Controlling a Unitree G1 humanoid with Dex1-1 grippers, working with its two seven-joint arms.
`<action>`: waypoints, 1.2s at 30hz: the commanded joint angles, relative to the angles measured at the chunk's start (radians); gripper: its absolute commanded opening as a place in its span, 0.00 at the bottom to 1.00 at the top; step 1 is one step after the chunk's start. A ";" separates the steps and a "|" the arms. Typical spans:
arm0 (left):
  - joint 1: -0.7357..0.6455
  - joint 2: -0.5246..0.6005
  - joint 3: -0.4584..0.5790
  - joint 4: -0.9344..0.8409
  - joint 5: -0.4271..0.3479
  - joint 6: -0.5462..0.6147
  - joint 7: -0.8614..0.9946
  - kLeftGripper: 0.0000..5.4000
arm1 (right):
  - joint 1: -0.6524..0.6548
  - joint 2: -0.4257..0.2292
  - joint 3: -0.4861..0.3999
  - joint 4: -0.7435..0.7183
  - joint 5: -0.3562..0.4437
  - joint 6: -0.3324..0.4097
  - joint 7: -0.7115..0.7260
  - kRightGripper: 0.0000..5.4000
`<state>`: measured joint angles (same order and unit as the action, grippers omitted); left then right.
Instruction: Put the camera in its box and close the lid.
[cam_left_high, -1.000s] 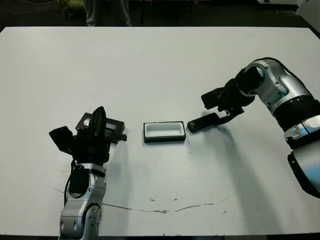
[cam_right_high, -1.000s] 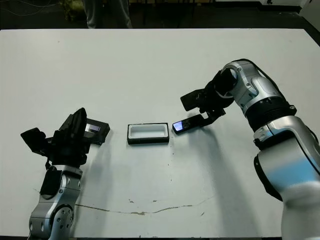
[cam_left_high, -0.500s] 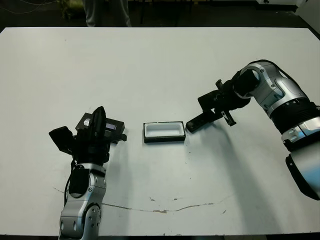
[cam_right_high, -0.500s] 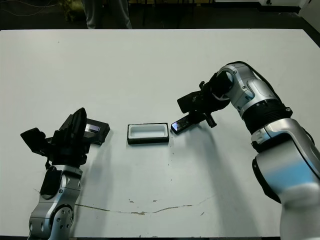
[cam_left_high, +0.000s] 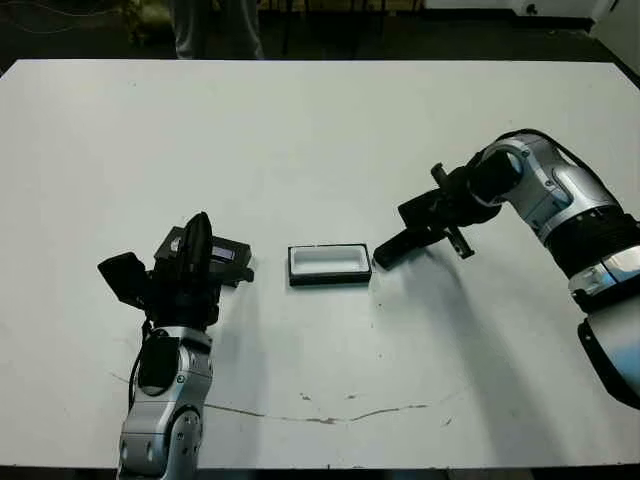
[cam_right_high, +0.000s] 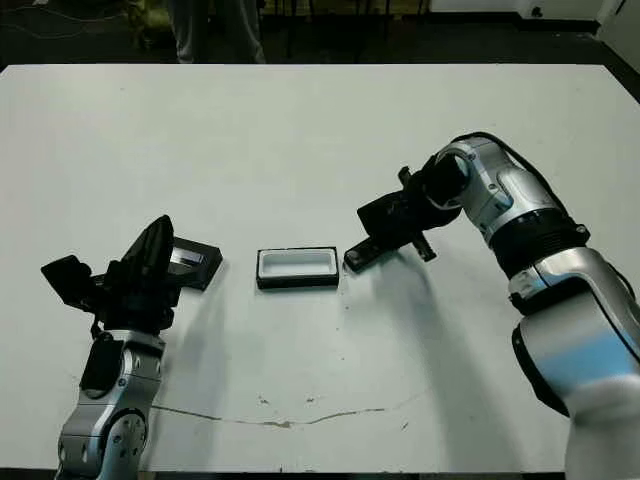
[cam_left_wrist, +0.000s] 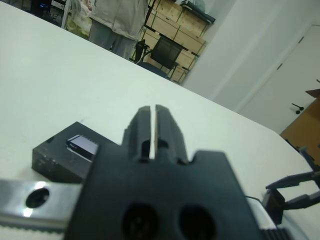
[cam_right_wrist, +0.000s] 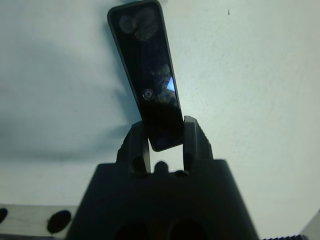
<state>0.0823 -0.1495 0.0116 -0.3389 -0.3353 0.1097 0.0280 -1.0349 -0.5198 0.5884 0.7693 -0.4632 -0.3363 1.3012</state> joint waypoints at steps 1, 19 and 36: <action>0.014 -0.001 0.003 0.006 0.010 0.010 0.008 0.00 | 0.077 -0.035 -0.023 -0.054 0.031 0.036 0.029 0.07; 0.017 0.002 0.009 0.018 0.004 -0.004 -0.004 0.00 | 0.115 -0.089 -0.167 -0.156 0.208 0.241 0.118 0.07; 0.025 -0.001 0.012 0.016 0.003 -0.003 -0.003 0.00 | 0.299 -0.119 -0.338 -0.544 0.349 0.586 -0.046 0.07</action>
<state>0.0860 -0.1496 0.0165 -0.3316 -0.3369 0.0985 0.0188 -0.7776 -0.6226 0.2617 0.3092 -0.1030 0.1819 1.2915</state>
